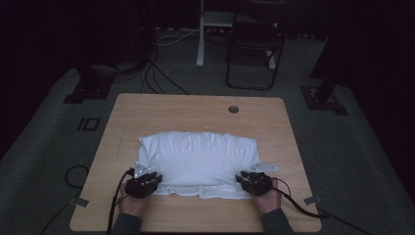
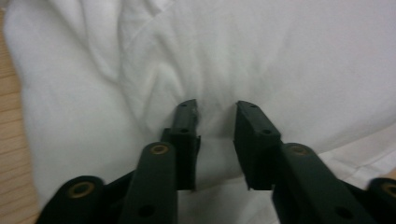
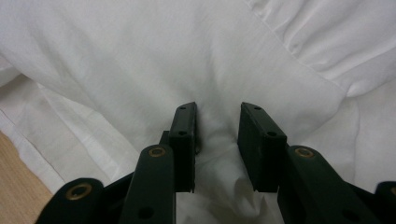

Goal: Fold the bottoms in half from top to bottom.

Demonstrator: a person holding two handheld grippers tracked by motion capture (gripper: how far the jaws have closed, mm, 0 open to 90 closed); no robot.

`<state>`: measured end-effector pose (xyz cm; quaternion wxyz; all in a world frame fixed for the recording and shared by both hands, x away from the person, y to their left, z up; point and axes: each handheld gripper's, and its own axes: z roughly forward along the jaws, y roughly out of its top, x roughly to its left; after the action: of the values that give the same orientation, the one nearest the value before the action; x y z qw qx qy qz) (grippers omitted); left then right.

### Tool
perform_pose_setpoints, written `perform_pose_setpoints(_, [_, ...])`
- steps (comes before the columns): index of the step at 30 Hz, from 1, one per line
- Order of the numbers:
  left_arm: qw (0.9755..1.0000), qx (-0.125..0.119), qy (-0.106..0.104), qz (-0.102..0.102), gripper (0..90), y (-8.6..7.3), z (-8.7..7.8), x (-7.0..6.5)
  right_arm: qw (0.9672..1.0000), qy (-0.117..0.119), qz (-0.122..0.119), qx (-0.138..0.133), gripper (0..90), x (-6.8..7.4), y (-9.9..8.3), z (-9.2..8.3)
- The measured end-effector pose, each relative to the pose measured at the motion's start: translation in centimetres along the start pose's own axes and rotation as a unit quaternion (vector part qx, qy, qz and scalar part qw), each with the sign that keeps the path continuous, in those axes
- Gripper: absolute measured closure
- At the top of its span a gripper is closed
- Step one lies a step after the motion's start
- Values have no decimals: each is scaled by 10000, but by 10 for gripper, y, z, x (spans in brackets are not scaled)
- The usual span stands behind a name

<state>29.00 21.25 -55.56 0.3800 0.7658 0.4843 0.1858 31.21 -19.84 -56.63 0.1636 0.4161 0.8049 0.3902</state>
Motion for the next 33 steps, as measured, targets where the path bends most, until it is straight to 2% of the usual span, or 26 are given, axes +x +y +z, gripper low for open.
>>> perform_pose_setpoints(2, [9998,-187,-37,55,581,2,-4,0,10000,30,-4,-17,668,-1,0,0])
perform_pose_setpoints(3, [9998,-187,-37,55,550,2,-4,0,10000,38,10,-15,668,-1,0,0])
perform_pose_setpoints(4, [9988,-475,68,-35,500,8,-12,2,10000,57,29,-19,668,-2,0,0])
perform_pose_setpoints(6, [9972,-667,241,-242,385,15,-16,6,9999,86,53,-28,668,-3,0,1])
perform_pose_setpoints(7, [9970,-662,321,-256,357,20,-16,11,9999,94,51,-30,667,-3,0,1])
perform_pose_setpoints(8, [9964,-600,503,-309,311,26,-14,16,9999,96,50,-34,667,-3,0,1])
perform_pose_setpoints(9, [9962,-553,555,-387,258,29,-12,21,9999,100,54,-40,667,-3,0,1])
perform_pose_setpoints(10, [9961,-534,537,-449,251,31,-10,25,9999,98,55,-41,666,-3,0,1])
perform_pose_setpoints(13, [9945,-450,672,-662,230,37,1,40,9999,101,66,-51,666,-3,0,1])
perform_pose_setpoints(15, [9937,-303,721,-805,185,36,9,48,9999,105,69,-53,665,-3,0,1])
perform_pose_setpoints(18, [9916,-166,746,-1041,163,31,17,55,9999,112,63,-55,665,-3,0,1])
perform_pose_setpoints(22, [9894,31,819,-1201,127,25,25,62,9999,131,58,-62,664,-4,0,1])
perform_pose_setpoints(24, [9894,15,863,-1169,106,24,26,62,9999,129,52,-63,664,-4,0,1])
perform_pose_setpoints(26, [9891,125,1113,-954,96,23,28,60,9999,132,46,-68,663,-4,-1,1])
perform_pose_setpoints(28, [9884,138,1253,-847,88,22,29,57,9998,149,57,-76,663,-4,-1,2])
perform_pose_setpoints(31, [9879,144,1352,-751,88,20,30,52,9997,198,87,-101,663,-5,-1,2])
perform_pose_setpoints(33, [9877,137,1360,-756,89,20,30,50,9997,208,85,-112,663,-6,-2,2])
